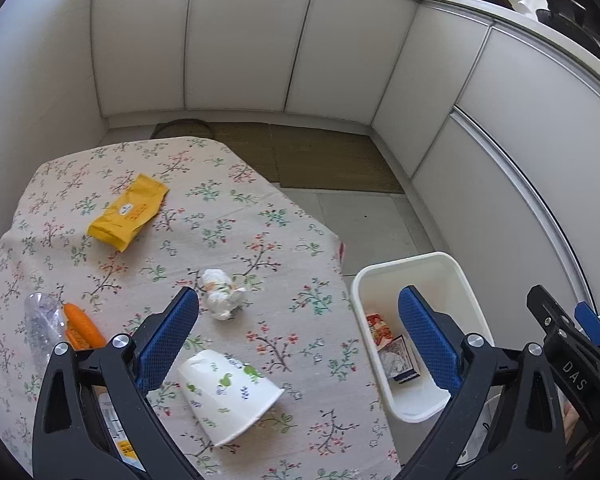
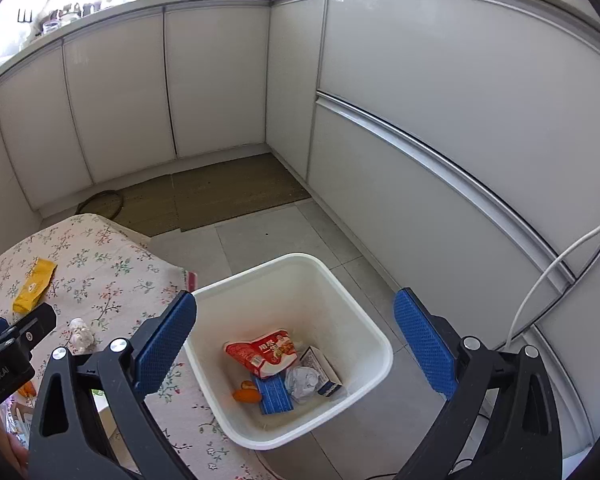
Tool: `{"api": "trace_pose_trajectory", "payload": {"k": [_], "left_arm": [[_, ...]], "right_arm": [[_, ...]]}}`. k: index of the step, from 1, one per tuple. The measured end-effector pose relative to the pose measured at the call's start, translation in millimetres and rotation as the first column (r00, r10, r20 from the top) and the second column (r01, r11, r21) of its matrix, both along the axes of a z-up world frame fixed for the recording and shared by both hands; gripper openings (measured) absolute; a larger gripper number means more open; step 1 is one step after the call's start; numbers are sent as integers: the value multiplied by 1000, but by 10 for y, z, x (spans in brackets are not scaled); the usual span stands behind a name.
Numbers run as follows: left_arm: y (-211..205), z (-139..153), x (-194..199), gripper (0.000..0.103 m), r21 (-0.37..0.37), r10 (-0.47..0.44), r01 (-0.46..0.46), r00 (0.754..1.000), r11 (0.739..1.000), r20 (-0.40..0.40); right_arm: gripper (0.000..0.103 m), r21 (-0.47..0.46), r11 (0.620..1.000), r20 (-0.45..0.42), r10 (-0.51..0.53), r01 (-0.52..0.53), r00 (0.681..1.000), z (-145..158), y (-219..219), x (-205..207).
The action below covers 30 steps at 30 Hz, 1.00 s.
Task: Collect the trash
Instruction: 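Open the left gripper over the bin to drop the orange peel, then grasp the long orange peel with the left gripper while the right gripper grasps the white tissue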
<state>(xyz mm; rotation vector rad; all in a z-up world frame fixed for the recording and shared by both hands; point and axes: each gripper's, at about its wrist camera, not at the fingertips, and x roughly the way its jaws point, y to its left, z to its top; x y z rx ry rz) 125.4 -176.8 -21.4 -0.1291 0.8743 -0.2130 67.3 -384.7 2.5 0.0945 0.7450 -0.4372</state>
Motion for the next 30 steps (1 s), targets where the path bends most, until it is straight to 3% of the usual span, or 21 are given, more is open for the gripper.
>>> {"api": "trace_pose_trajectory", "payload": {"k": [6,12,22,26,30], "left_arm": [[457,-51,30,96,6,77,-77,996,997,-44],[873,-280,112,96,23,157,-156,977,988,-146],[1327,-839,366,96,87,278,-264,914,960,-294],[1459,-1103,476,96,149,339,-306,872,940,-352],[1625,-1305,536,95,145,365,-335,843,931,-395]], "right_arm": [[96,0,997,-10,78,-78,997,-27,407,126],[96,-3,990,-19,140,-140,990,-59,748,216],[96,4,978,-45,207,-207,977,-141,1130,371],[96,10,976,-66,216,-216,974,-197,1163,442],[96,15,976,-93,218,-218,971,-264,1179,525]]}}
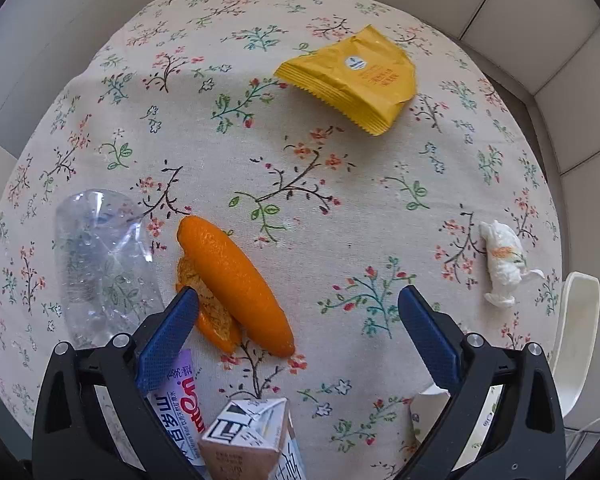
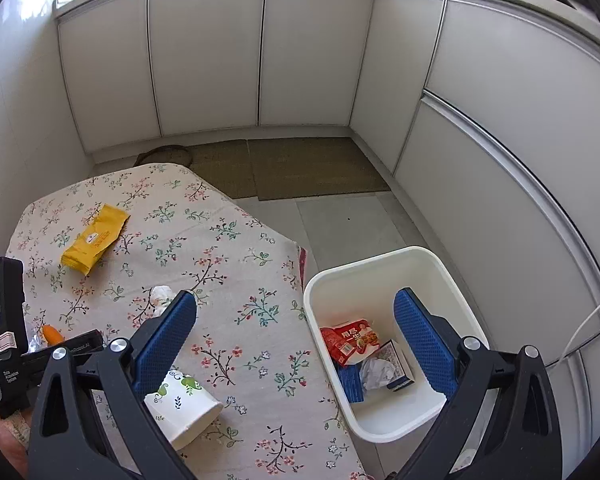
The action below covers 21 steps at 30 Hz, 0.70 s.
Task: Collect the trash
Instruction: 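Grasp the long orange peel with the left gripper while the right gripper grasps the white tissue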
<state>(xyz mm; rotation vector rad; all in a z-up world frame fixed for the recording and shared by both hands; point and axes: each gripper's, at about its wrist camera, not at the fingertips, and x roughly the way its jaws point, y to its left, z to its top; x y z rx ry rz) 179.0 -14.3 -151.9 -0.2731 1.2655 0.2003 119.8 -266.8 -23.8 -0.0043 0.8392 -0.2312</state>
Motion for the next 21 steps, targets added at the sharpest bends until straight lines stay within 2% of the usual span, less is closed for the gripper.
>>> {"api": "trace_pose_trajectory", "payload": {"k": [2,3,5,7,8,9,10,12,15,21], "left_arm": [[37,-13,17,89,10,-15,15,1000,1000,23],[39,-21,28,78,17,-33,32,999,999,27],[39,-21,31,71,39,-66,65,997,997,37],[35,6,22,47,70,-103,100,993,993,49],[51,20,13,41,69,-120,116,991,991,59],[85,34,1,27,51,-133,130,989,990,68],[128,49,-12,21,20,-140,139,987,990,75],[212,101,-53,18,-32,-145,149,985,988,95],[283,267,-150,17,-36,-169,176,976,984,139],[457,789,-434,18,-65,-188,210,950,976,248]], "right_arm": [[96,2,1000,-12,0,0,1000,-41,6,52],[96,3,1000,-20,1,-1,1000,-69,12,85],[96,6,1000,-44,2,-2,999,-141,20,157],[96,20,1000,-79,11,-9,997,-242,43,241],[96,33,999,-101,19,-16,995,-301,58,289],[96,49,999,-123,27,-21,992,-361,74,337],[96,63,998,-137,34,-25,990,-406,89,367],[96,101,994,-173,58,-41,983,-516,155,453],[96,129,989,-209,102,-76,973,-642,307,556],[96,129,975,-269,208,-179,940,-872,664,804]]}}
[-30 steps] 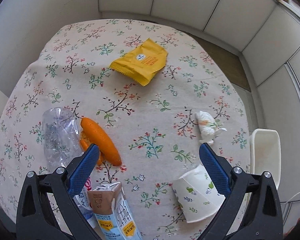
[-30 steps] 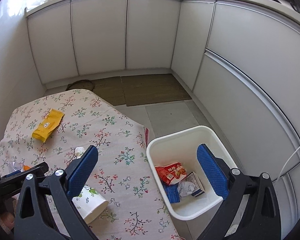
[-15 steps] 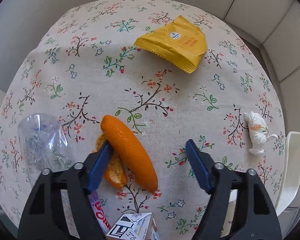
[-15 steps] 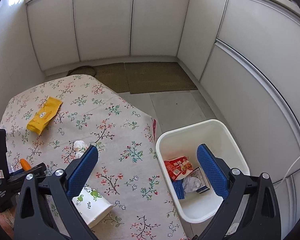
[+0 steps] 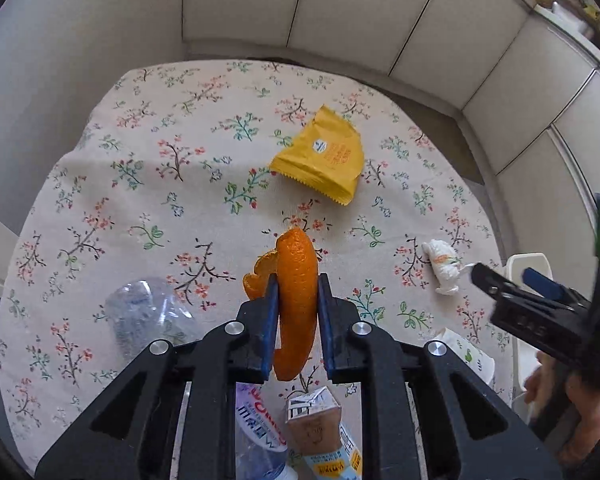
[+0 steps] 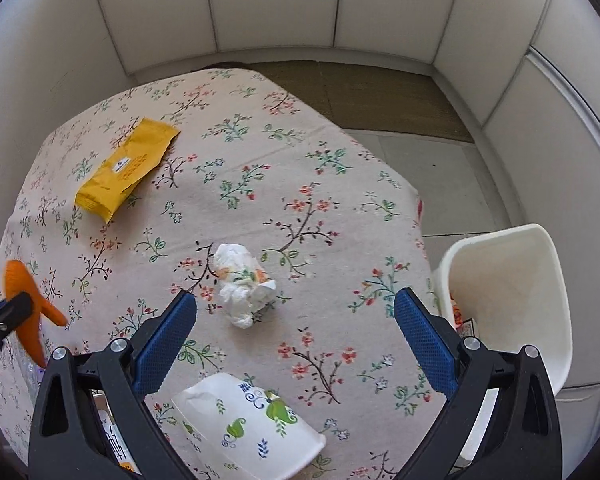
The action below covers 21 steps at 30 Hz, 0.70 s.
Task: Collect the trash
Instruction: 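Grasp the long orange peel with the left gripper while the right gripper grasps the white tissue, then carry the orange peel and white tissue toward the white bin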
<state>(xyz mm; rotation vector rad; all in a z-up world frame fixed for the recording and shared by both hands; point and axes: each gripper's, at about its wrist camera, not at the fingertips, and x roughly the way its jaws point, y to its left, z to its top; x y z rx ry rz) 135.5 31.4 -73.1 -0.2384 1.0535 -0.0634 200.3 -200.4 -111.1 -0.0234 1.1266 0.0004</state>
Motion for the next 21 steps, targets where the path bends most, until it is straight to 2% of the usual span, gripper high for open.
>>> {"api": "trace_pose_trajectory", "payload": {"k": [5,8,10,12,13,16,21], "left_arm": [[190,390,-228,18,-34,2,1,997,999,73],[251,540,-283,18,-20,0,3,994,1000,112],[289,588,-280,18,-18,-1,3,992,1000,126],[319,589,-268,18,-25,2,2,992,1000,127],[335,587,-270,18,-28,4,-1,992,1000,124],[379,579,-267,18,-32,11,-7,993,999,116],[406,529,-253,17,-20,19,-17,995,1000,103]], "right_arm": [[96,-3,999,-48,36,-36,998,-206,128,151],[92,32,999,-64,41,-39,997,-278,183,208],[73,39,998,-87,60,-56,994,-325,250,233],[64,41,997,-107,69,-65,992,-377,305,240],[54,41,997,-118,73,-69,990,-406,334,240],[34,21,997,-116,79,-77,990,-418,380,222],[33,52,995,-96,94,-89,991,-308,422,143]]}}
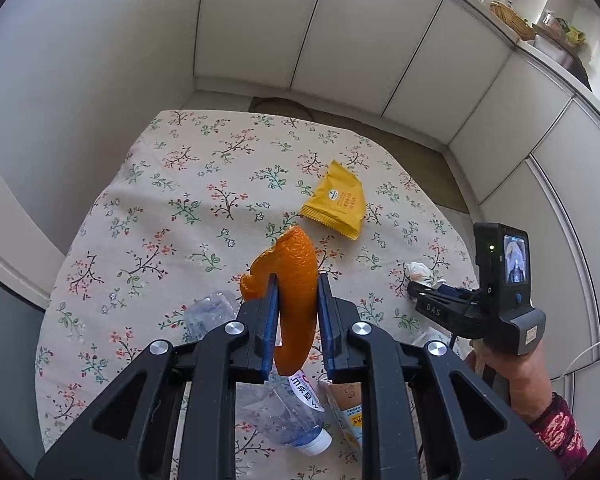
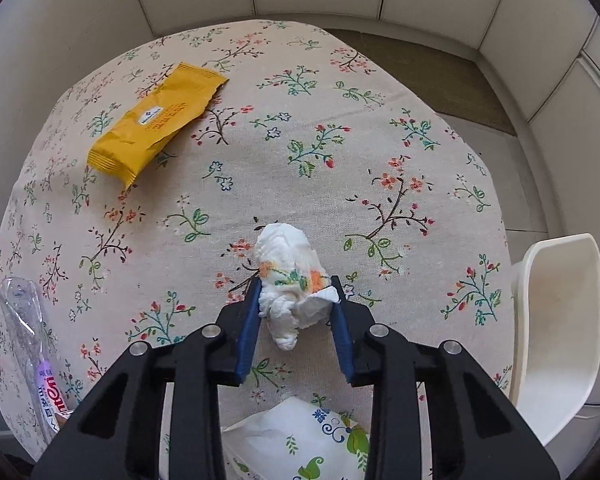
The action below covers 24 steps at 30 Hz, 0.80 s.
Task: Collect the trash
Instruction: 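Carry the orange peel and white tissue toward the white bin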
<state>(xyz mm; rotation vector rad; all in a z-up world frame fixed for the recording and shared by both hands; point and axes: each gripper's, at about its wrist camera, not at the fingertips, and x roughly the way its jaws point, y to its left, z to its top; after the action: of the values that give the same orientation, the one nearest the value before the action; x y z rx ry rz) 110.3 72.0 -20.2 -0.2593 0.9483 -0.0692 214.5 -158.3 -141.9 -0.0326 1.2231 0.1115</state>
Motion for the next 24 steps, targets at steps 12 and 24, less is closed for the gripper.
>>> {"api": "trace_pose_trajectory", "payload": {"k": [12,24], "left_arm": [[-3,40,12,17,-8,24,-24,1000,1000,17],[-49,189,-18,17,-23,55,-53,995,998,84]], "right_arm": [[33,113,988,170,85,-105,982,760,310,-398],[33,164,974,330,93,-154,939,1270,379,-794]]}}
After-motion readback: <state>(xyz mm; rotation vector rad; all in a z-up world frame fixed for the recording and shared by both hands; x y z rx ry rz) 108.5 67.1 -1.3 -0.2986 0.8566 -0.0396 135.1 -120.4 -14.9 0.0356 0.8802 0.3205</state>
